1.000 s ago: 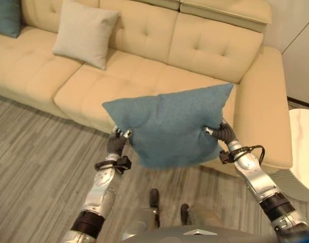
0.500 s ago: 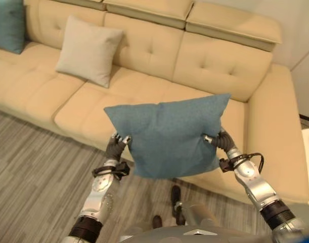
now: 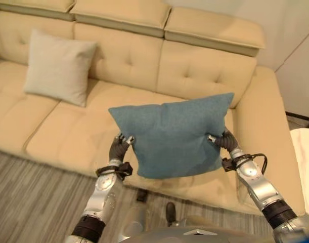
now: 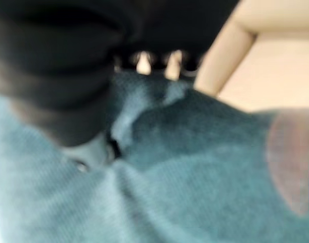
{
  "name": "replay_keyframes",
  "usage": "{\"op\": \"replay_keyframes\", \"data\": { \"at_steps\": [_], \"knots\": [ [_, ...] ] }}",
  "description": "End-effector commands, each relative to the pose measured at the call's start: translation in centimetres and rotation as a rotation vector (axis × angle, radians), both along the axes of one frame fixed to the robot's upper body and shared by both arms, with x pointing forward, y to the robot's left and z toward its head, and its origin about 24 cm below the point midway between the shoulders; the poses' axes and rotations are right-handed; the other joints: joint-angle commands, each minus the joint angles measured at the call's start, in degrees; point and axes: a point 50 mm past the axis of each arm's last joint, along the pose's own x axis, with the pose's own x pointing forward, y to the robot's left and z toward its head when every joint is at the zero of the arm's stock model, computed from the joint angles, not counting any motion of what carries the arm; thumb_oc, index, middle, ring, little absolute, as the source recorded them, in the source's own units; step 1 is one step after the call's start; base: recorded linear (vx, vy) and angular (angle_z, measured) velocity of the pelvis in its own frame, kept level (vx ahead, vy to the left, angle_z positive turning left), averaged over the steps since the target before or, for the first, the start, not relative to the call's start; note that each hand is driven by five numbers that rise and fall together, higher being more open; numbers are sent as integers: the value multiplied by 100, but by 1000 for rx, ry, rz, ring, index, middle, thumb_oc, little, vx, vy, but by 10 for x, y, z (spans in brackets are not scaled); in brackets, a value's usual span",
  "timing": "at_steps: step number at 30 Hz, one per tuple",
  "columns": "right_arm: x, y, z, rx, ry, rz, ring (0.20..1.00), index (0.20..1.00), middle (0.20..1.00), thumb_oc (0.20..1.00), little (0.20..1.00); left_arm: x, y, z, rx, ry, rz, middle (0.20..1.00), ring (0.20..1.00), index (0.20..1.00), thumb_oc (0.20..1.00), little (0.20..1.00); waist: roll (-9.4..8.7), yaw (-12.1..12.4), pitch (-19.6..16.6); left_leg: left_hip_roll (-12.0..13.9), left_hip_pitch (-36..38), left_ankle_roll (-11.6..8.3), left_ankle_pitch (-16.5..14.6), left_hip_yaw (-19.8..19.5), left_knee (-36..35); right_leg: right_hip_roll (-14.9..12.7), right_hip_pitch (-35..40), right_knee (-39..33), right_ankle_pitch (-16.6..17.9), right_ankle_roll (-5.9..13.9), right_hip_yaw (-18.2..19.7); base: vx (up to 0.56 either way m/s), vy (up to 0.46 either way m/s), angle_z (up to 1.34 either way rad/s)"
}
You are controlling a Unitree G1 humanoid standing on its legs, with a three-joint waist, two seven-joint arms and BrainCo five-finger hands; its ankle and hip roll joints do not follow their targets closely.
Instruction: Pick up all the scattered cushions and arrange them neatly on the sofa.
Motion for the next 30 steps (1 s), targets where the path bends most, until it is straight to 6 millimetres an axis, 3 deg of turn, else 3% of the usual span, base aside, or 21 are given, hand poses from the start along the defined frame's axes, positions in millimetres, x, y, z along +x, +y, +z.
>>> {"op": "replay_keyframes", "data": {
  "at_steps": [1,6,8,12,14,16,18,23,30],
  "knots": [
    [16,22,51,127,-259,64,200,200,200,200,200,18,-16,58,13,-301,-128,200,200,200,200,200,-221,232,-253,-190,3,-39,-376,395,426,-743,-233,955,-339,744,-99,104,224,-50],
    [21,32,55,134,-277,85,200,200,200,200,200,18,-10,60,38,-308,-111,200,200,200,200,200,-169,335,-228,-239,210,189,-614,815,484,-992,-538,1457,14,1035,-38,43,194,-61],
    [22,36,56,141,-280,93,200,200,200,200,200,17,-6,61,53,-312,-97,200,200,200,200,200,-119,367,-212,-207,266,235,-676,913,499,-1102,-692,1674,89,1056,-241,19,123,-51],
    [24,41,55,140,-275,108,200,200,200,200,200,16,0,62,69,-318,-70,200,200,200,200,200,-125,424,-239,-176,450,217,-742,1064,339,-1230,-727,1060,152,1042,-803,29,36,-53],
    [24,40,54,140,-270,113,200,200,200,200,200,15,5,63,73,-320,-40,200,200,200,200,200,-140,394,-234,-159,468,179,-742,1107,378,-1216,-774,876,253,1051,-981,49,-11,-32],
    [22,35,53,124,-265,107,200,200,200,200,200,14,3,60,65,-314,-45,200,200,200,200,200,-163,330,-276,-151,539,150,-709,1044,260,-1085,-663,706,159,974,-753,82,-31,-2],
    [22,33,55,123,-271,99,200,200,200,200,200,12,5,57,60,-302,-35,200,200,200,200,200,-170,355,-336,-103,664,125,-707,1120,126,-1129,-533,533,184,959,-949,116,-66,11],
    [22,26,57,98,-272,88,200,200,200,200,200,13,8,55,76,-282,-29,200,200,200,200,200,-171,298,-447,-42,834,78,-643,1048,-155,-1047,-308,237,147,917,-997,126,-63,7],
    [37,30,78,63,-342,97,200,200,200,200,200,34,9,73,105,-342,6,200,200,200,200,200,-154,284,-504,50,868,6,-450,998,-569,-949,-252,-109,163,891,-1038,85,-41,8]
  ]
}}
